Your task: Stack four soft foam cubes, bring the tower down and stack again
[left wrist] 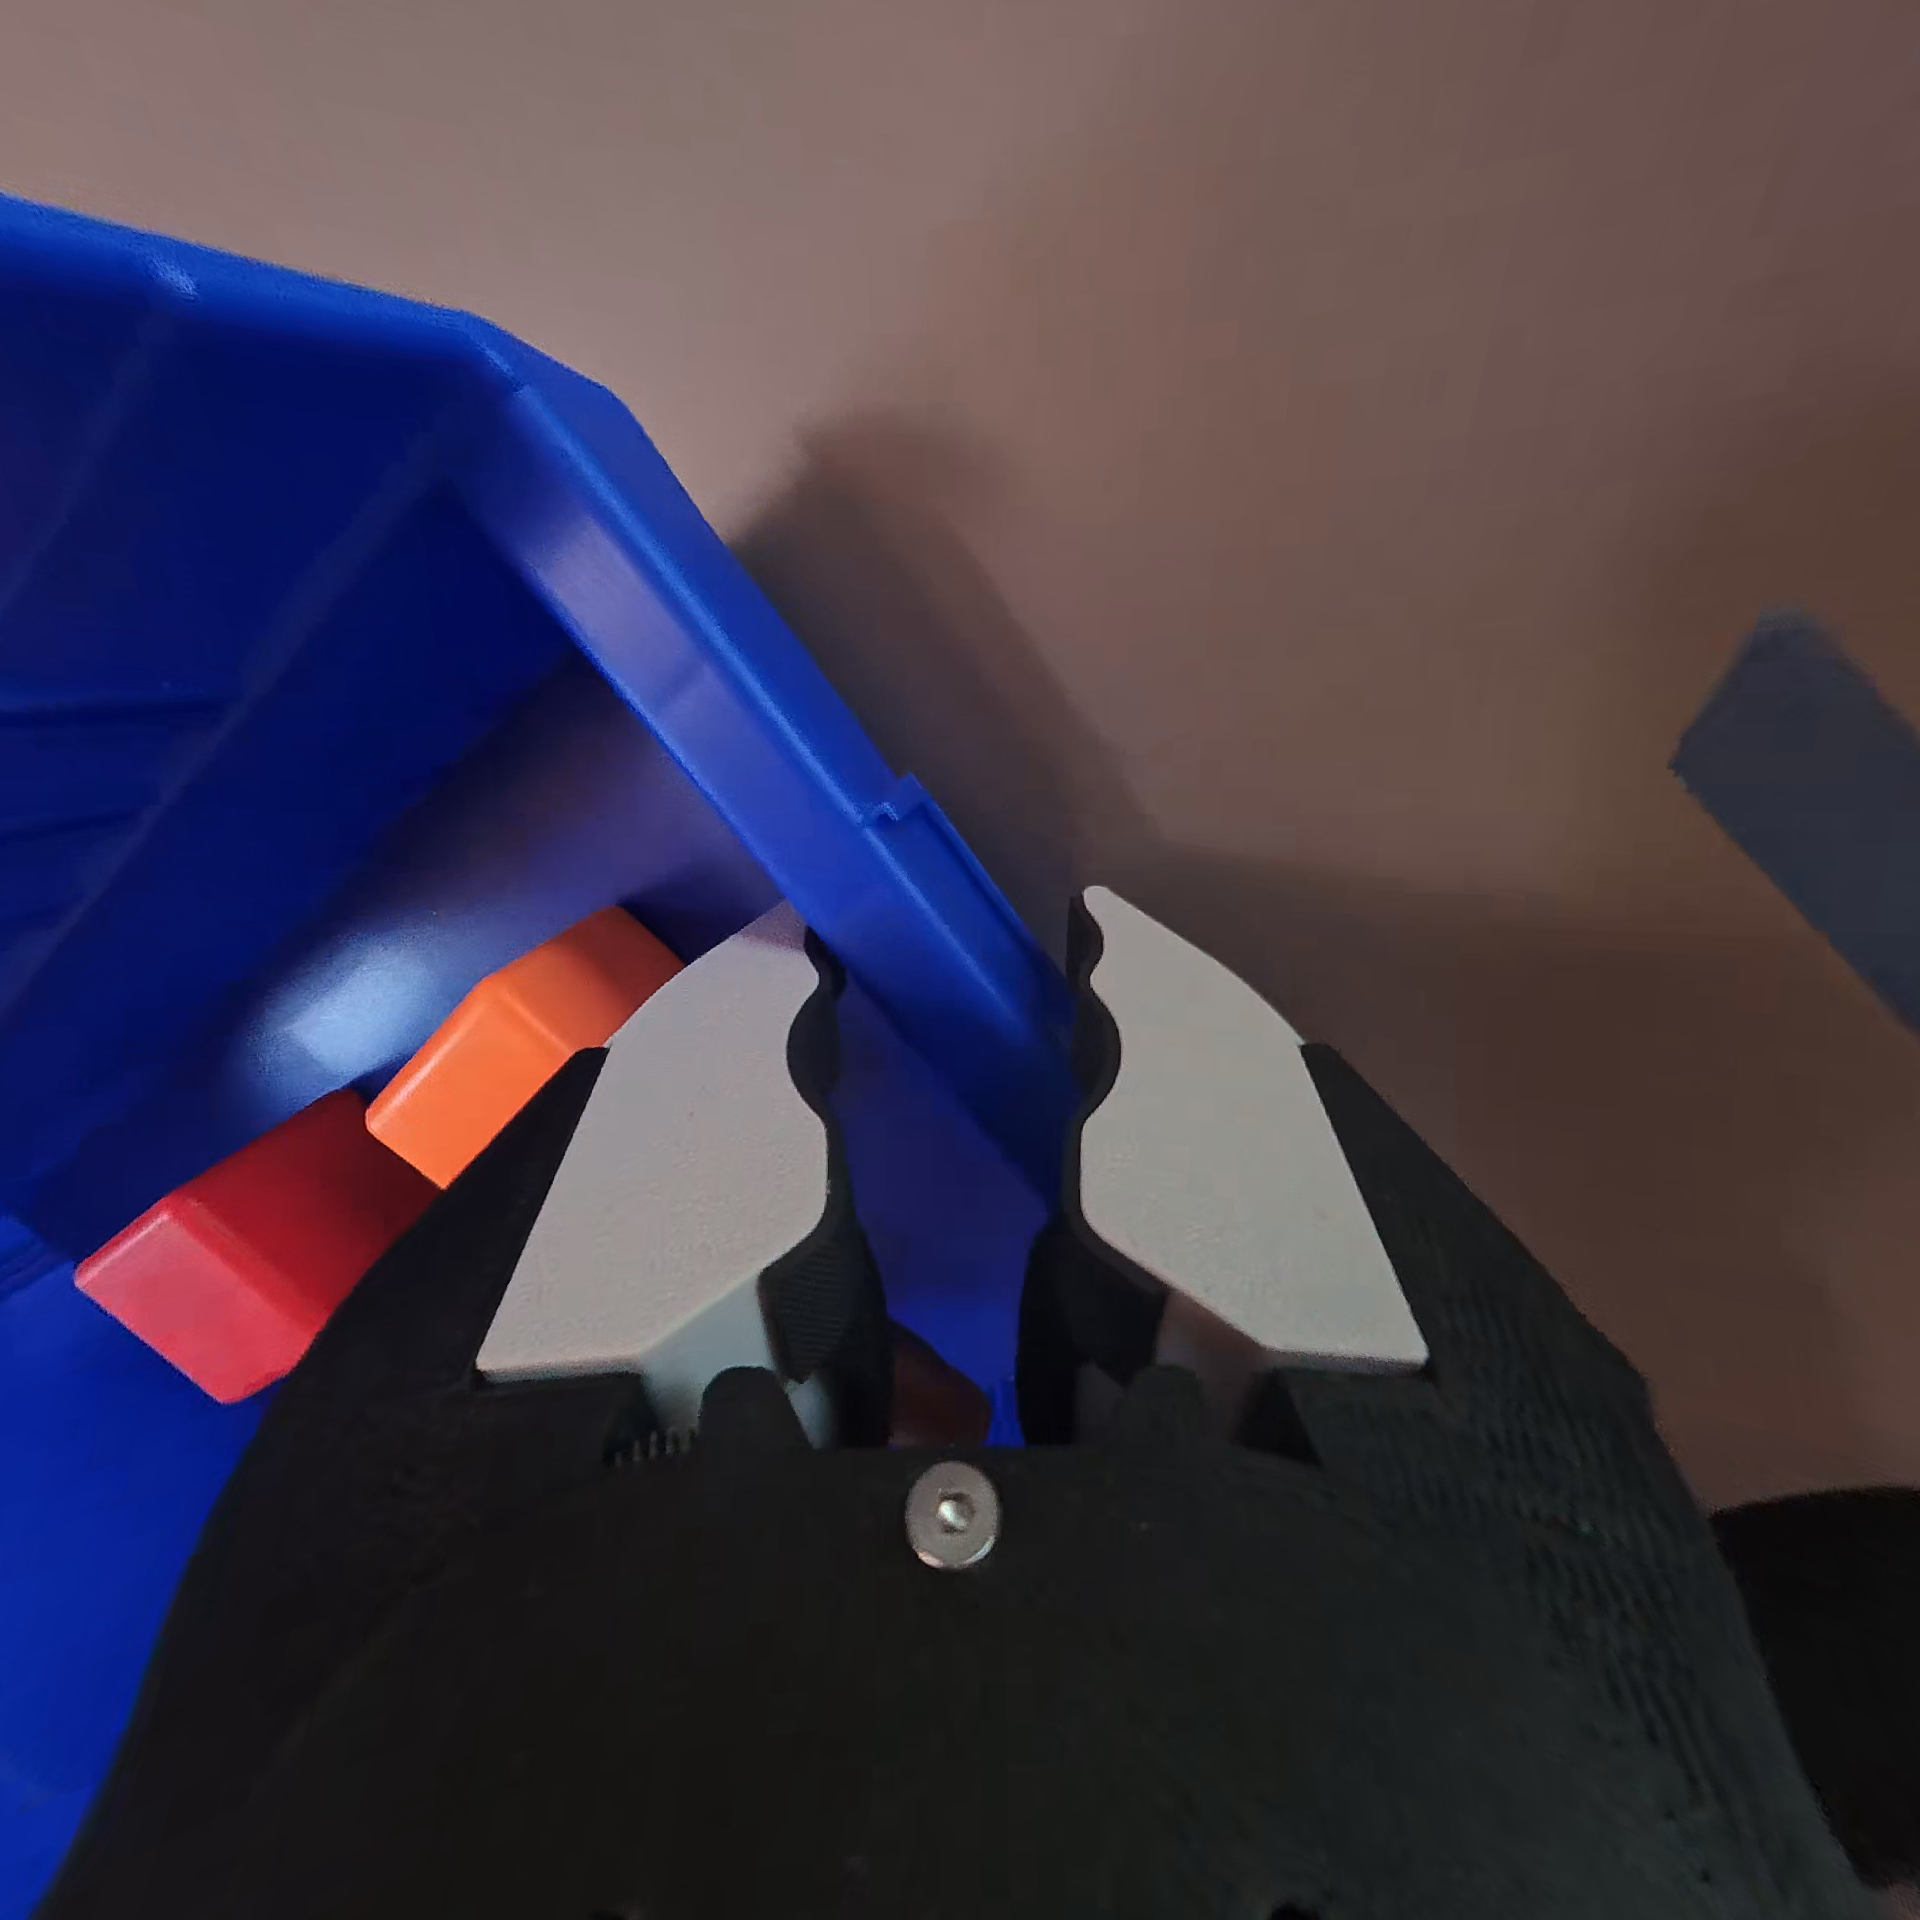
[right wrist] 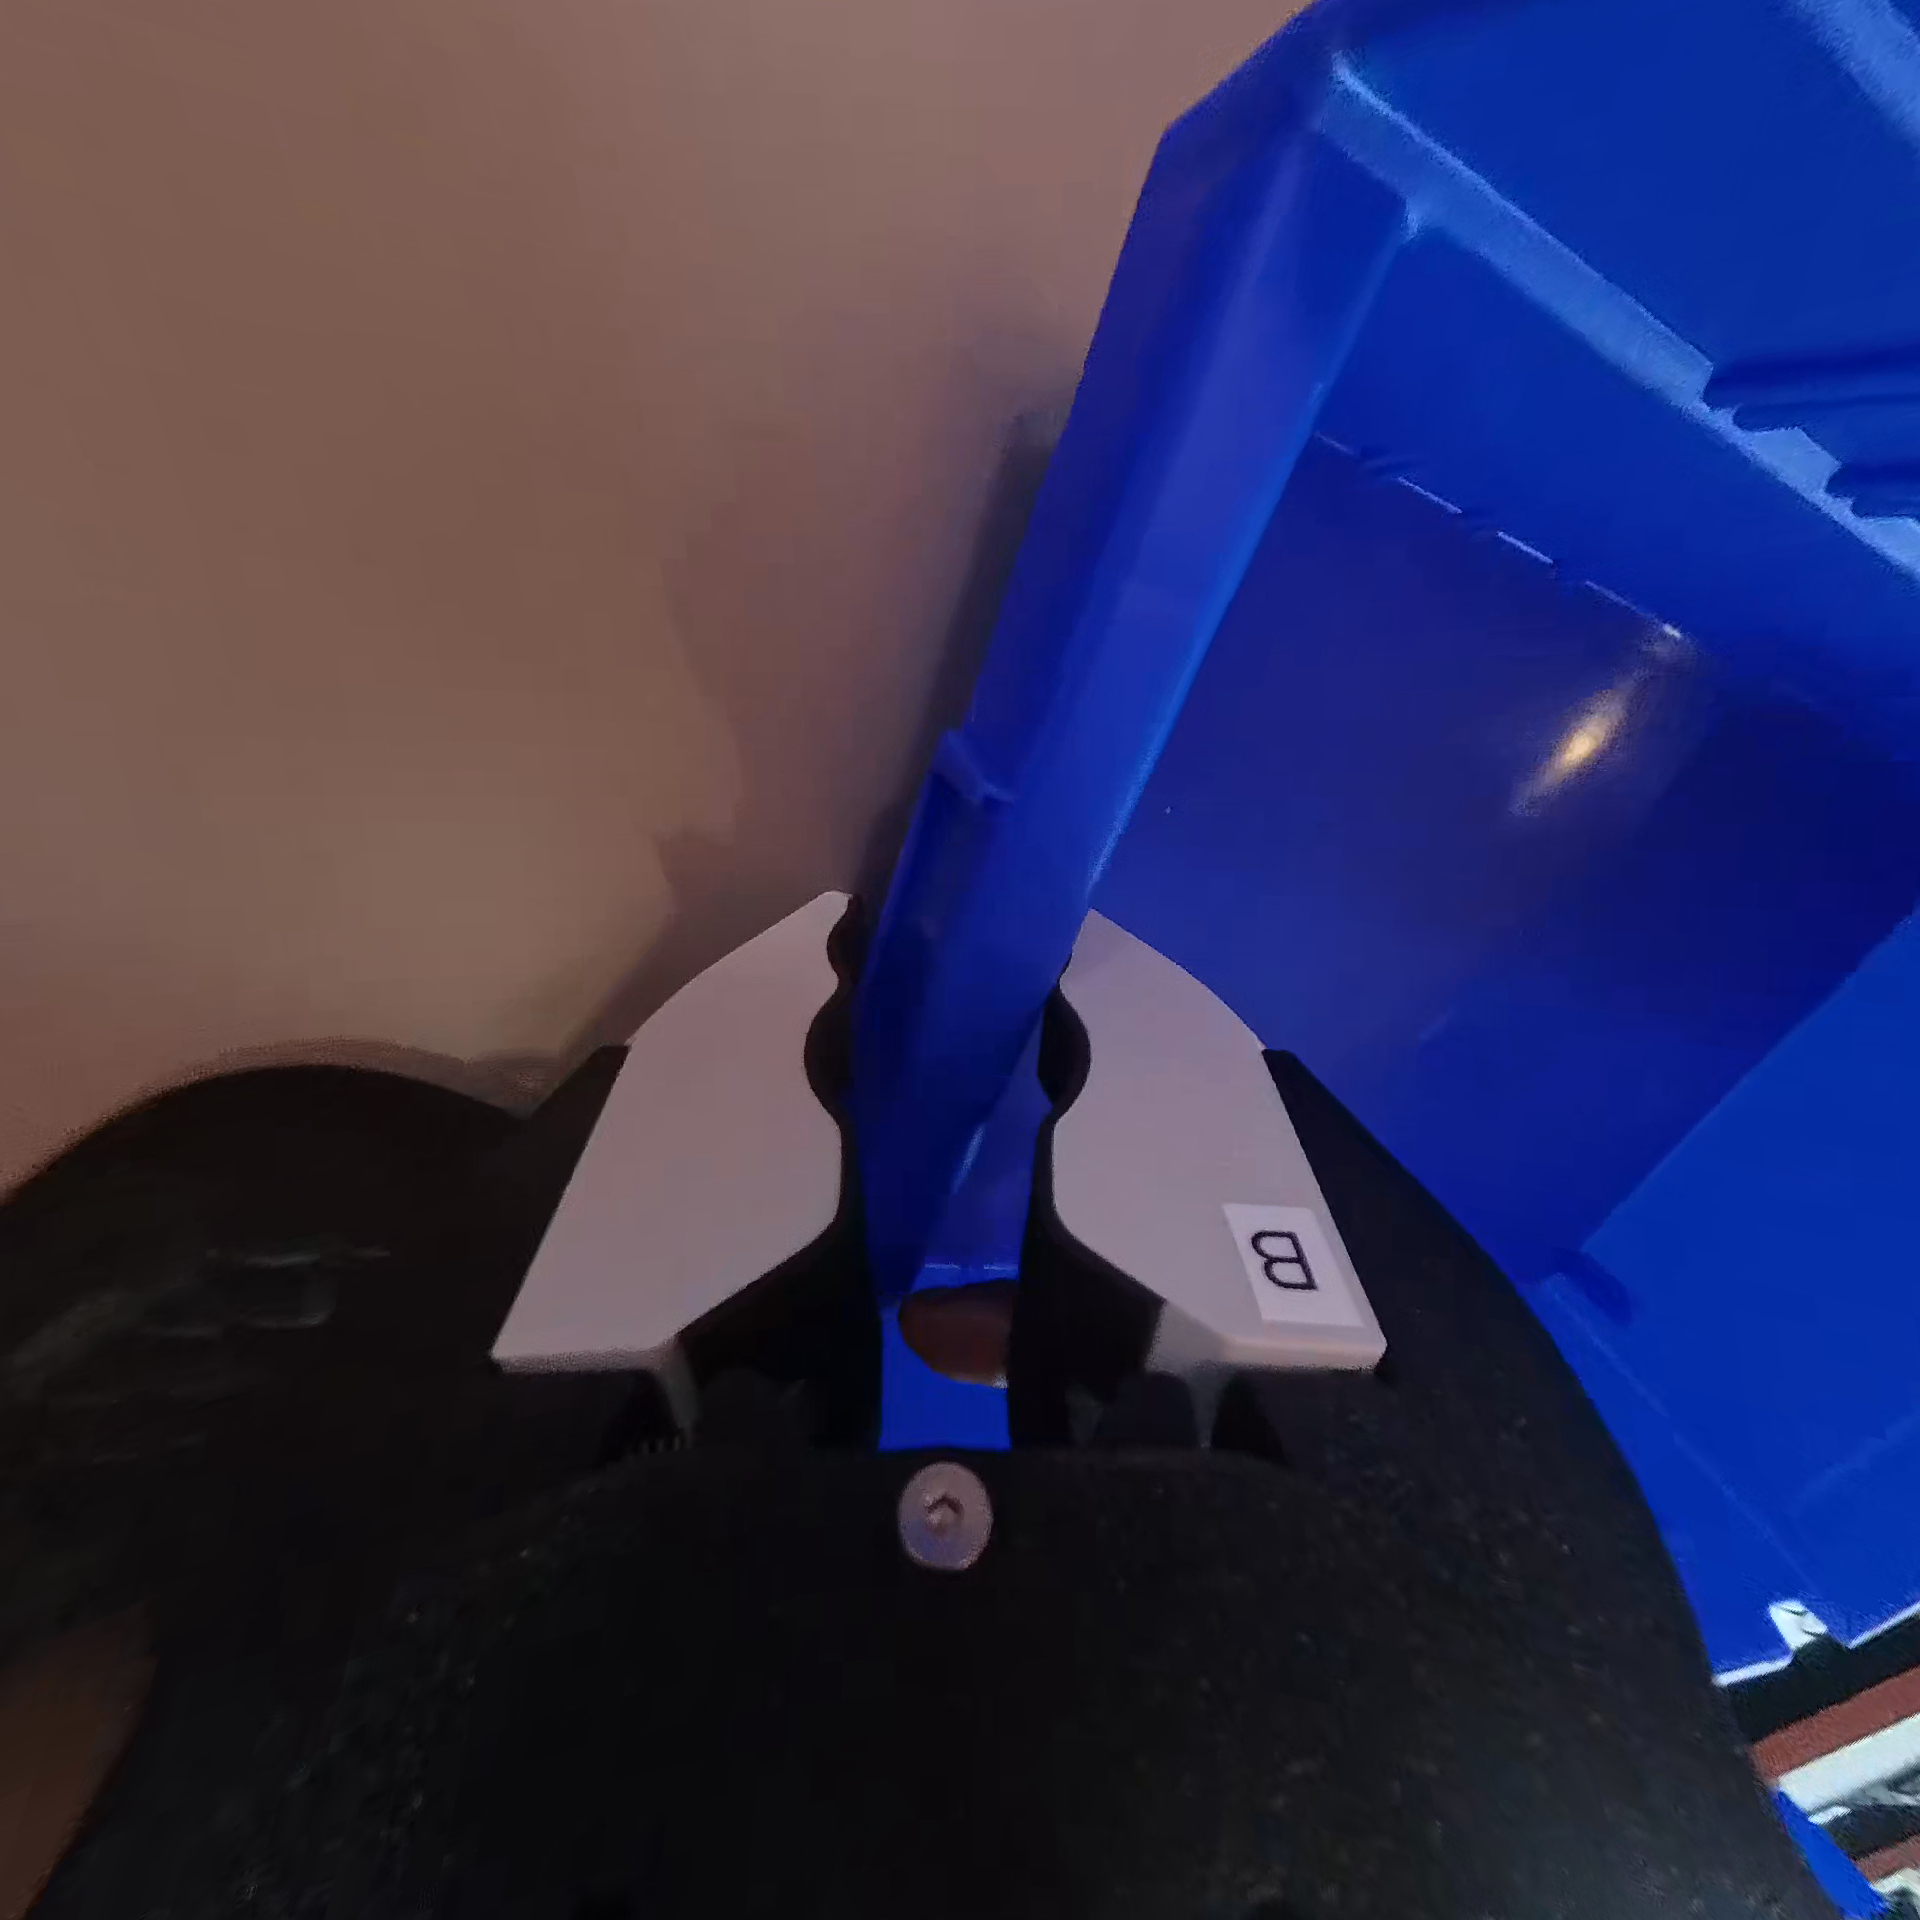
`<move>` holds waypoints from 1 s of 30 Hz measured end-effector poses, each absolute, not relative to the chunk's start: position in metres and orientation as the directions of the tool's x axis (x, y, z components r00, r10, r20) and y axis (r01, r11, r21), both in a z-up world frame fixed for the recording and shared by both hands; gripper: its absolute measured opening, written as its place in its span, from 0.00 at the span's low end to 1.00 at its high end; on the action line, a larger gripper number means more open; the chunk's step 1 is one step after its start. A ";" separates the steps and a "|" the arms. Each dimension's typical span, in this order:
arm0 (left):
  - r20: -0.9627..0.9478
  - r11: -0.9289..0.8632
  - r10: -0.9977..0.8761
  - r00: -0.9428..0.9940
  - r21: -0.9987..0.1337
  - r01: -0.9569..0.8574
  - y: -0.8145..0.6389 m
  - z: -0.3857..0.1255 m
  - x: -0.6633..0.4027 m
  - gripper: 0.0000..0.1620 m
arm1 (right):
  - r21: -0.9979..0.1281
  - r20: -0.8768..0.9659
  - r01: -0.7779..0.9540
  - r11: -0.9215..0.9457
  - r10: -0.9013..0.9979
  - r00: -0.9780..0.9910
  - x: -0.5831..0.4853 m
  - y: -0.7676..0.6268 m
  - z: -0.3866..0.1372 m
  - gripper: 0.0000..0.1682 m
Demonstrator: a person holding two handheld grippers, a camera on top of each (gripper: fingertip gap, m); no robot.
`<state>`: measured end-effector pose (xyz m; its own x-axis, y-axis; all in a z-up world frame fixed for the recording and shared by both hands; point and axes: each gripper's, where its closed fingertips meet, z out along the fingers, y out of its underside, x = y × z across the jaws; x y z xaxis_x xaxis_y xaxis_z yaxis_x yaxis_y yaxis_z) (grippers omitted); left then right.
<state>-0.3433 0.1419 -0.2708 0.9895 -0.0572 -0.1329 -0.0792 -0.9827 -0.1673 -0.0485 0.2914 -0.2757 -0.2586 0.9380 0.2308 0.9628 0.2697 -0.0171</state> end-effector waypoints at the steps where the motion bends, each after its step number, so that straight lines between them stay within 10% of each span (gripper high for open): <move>1: -0.138 -0.982 -0.090 0.986 -0.154 -0.111 0.134 -0.271 -0.338 0.25 | -0.005 0.240 0.958 0.287 0.930 -0.278 -0.044 0.293 -0.275 0.19; 17: -0.294 -0.937 -0.349 0.890 0.095 -0.336 -0.084 -0.268 -0.320 0.17 | 0.134 0.374 0.872 0.471 0.791 -0.484 0.040 0.343 -0.272 0.16; 30: -0.417 -0.854 -0.490 0.766 0.054 -0.517 -0.158 -0.267 -0.344 0.18 | 0.115 0.386 0.837 0.535 0.753 -0.533 0.090 0.367 -0.272 0.17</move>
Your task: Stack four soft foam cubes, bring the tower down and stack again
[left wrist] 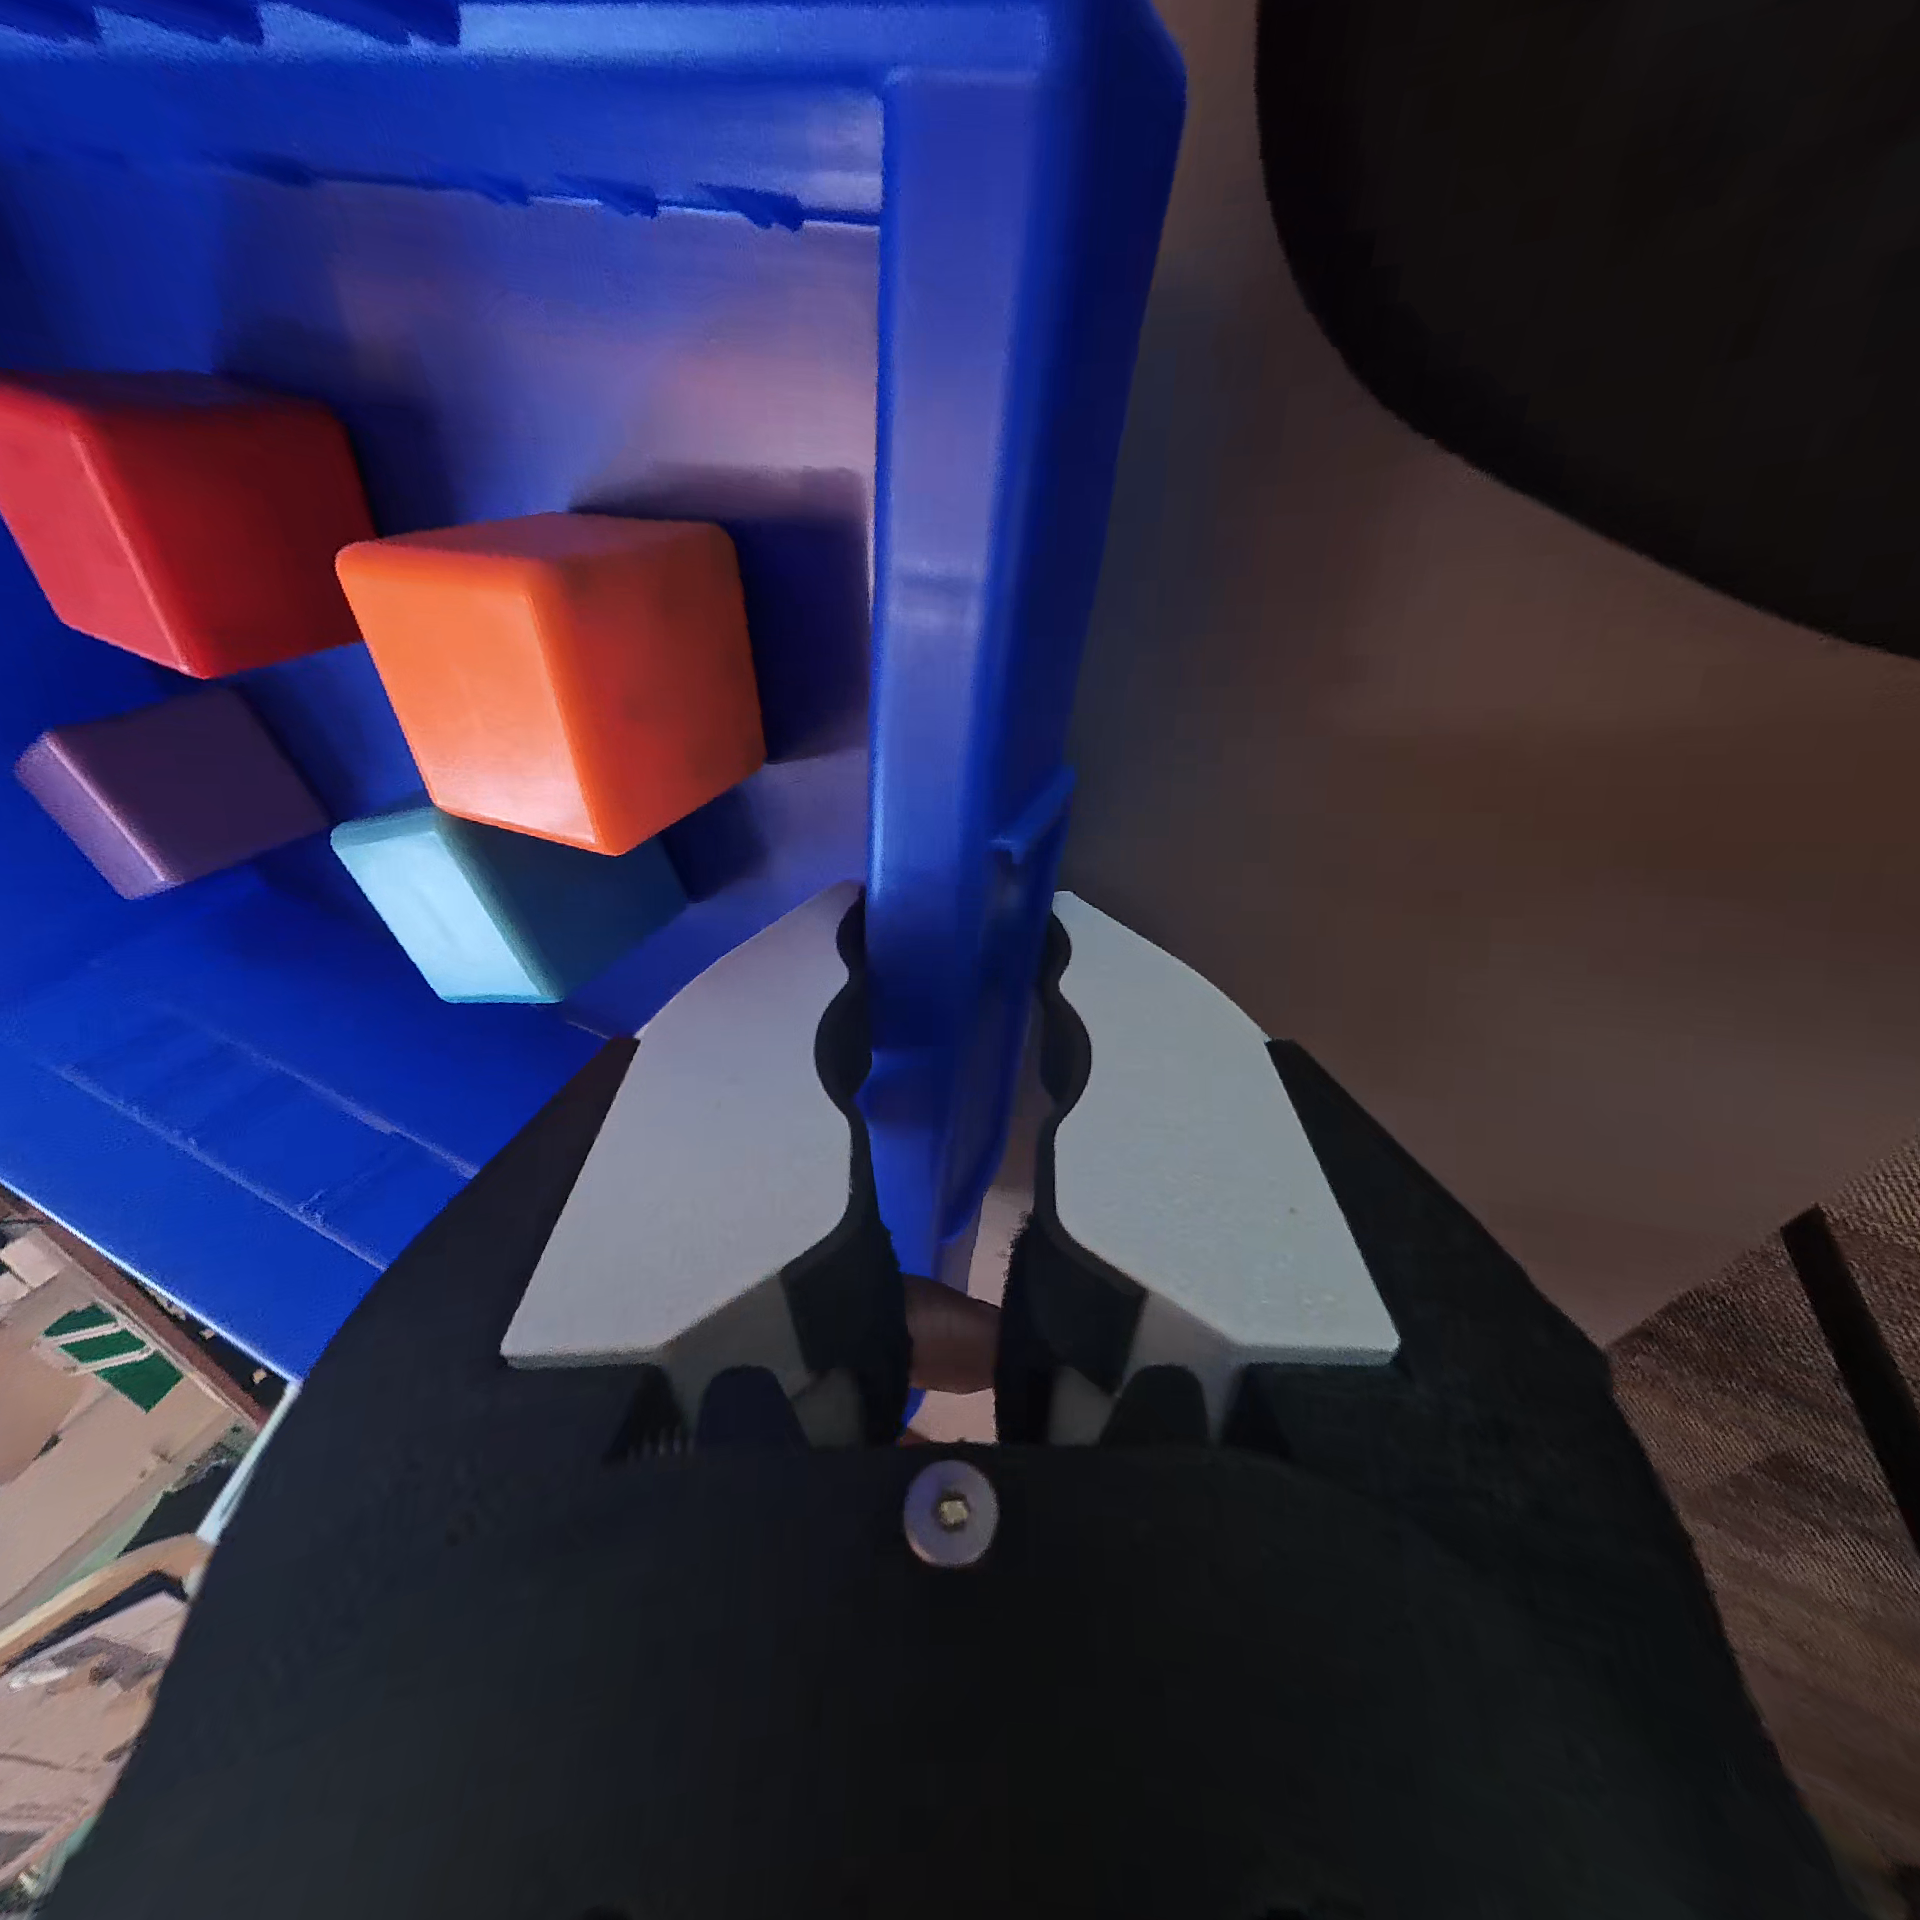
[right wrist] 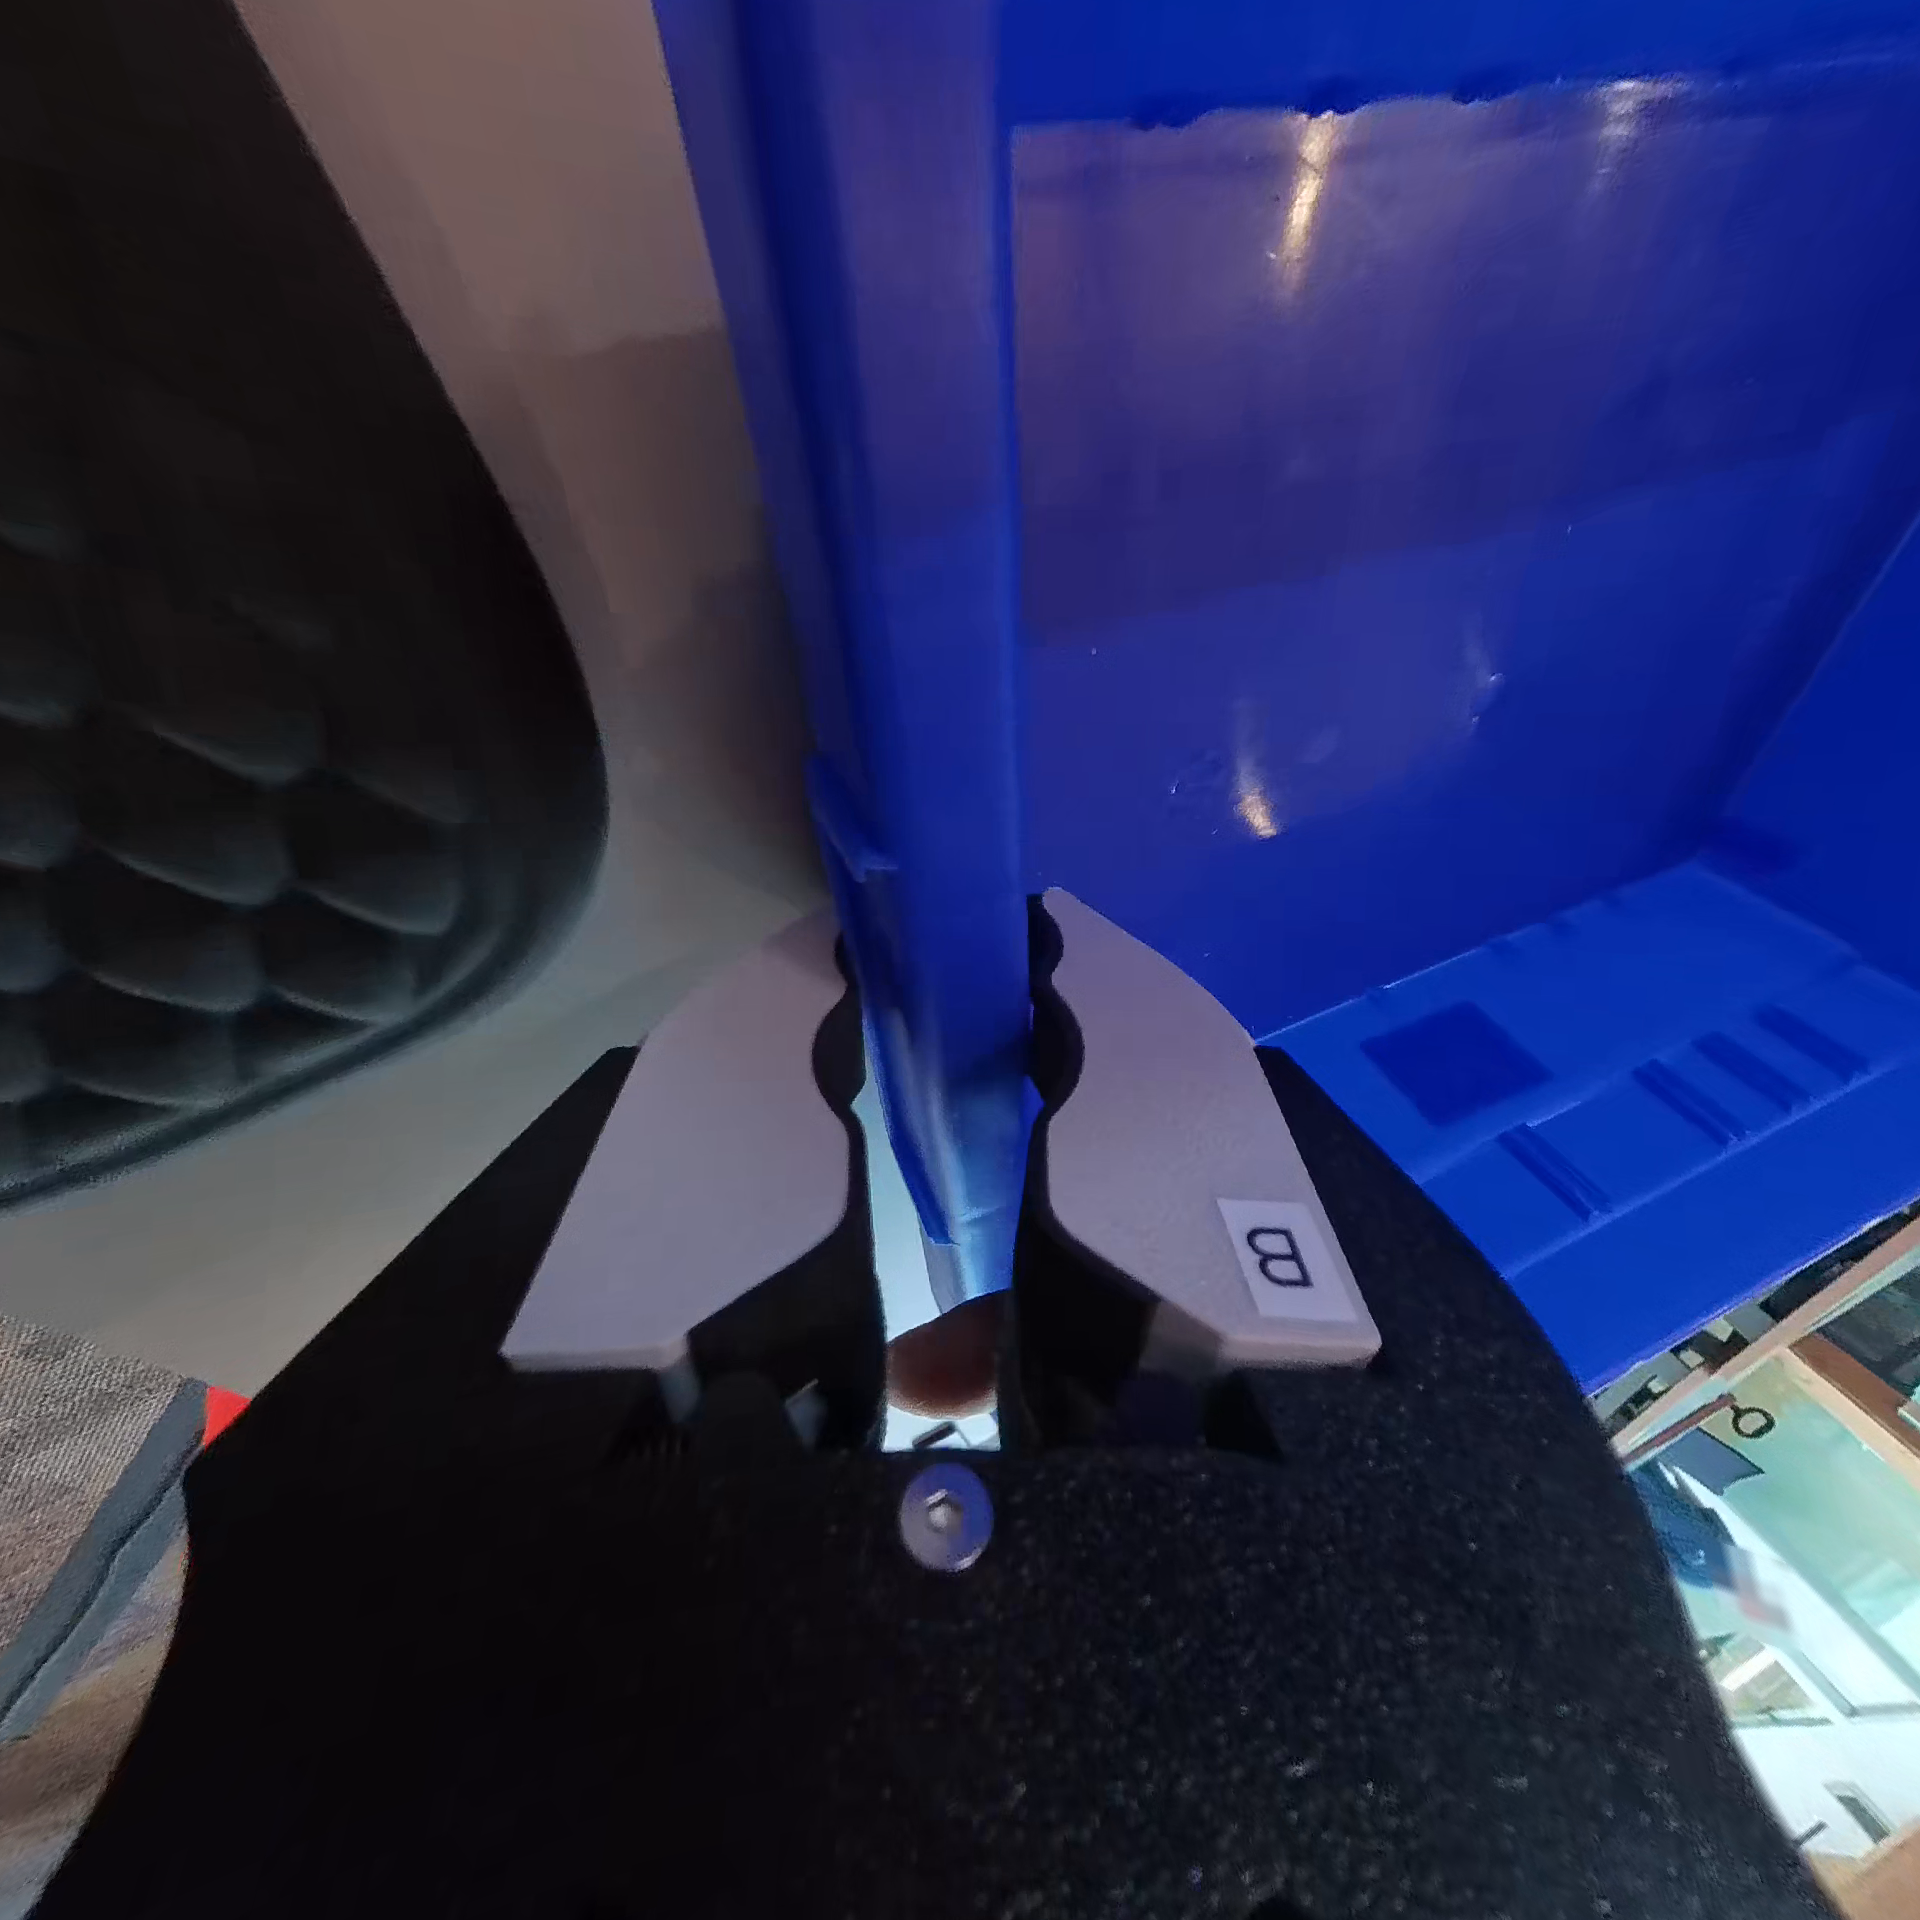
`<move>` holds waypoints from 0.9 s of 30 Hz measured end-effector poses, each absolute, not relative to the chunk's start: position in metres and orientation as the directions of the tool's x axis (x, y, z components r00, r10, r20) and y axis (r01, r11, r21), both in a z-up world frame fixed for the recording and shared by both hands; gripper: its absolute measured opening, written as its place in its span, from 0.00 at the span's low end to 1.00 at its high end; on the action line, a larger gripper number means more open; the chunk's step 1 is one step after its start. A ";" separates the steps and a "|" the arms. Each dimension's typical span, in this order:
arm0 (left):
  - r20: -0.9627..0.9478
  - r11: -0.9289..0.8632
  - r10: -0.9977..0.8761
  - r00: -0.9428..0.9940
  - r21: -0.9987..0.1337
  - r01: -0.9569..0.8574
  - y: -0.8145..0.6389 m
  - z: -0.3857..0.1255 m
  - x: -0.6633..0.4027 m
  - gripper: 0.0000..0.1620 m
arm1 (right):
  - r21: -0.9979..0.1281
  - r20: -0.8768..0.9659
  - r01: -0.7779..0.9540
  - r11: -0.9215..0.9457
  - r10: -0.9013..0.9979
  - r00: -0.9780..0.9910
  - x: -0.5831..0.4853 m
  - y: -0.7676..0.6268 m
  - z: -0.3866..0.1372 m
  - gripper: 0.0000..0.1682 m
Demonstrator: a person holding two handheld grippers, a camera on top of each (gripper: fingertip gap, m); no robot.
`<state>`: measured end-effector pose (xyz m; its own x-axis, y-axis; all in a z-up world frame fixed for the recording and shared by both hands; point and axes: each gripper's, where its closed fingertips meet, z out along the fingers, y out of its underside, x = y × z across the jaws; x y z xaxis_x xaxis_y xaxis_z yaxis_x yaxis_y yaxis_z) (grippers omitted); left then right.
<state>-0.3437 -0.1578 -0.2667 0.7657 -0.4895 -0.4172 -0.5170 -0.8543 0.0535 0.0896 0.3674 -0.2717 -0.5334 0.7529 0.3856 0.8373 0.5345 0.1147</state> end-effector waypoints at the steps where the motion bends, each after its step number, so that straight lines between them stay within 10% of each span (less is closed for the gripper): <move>1: -0.418 -0.858 -0.486 0.767 0.062 -0.510 -0.162 -0.267 -0.343 0.18 | 0.116 0.391 0.839 0.532 0.752 -0.530 0.093 0.368 -0.272 0.17; 27: -0.375 -0.953 -0.302 0.877 0.151 -0.263 -0.193 -0.267 -0.335 0.20 | 0.225 0.406 0.734 0.641 0.623 -0.669 0.139 0.405 -0.271 0.17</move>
<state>-0.3346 -0.1929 -0.2673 0.8768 -0.3015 -0.3747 -0.2632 -0.9529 0.1509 0.1390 0.4053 -0.2712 -0.6688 0.6231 0.4057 0.7337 0.6412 0.2248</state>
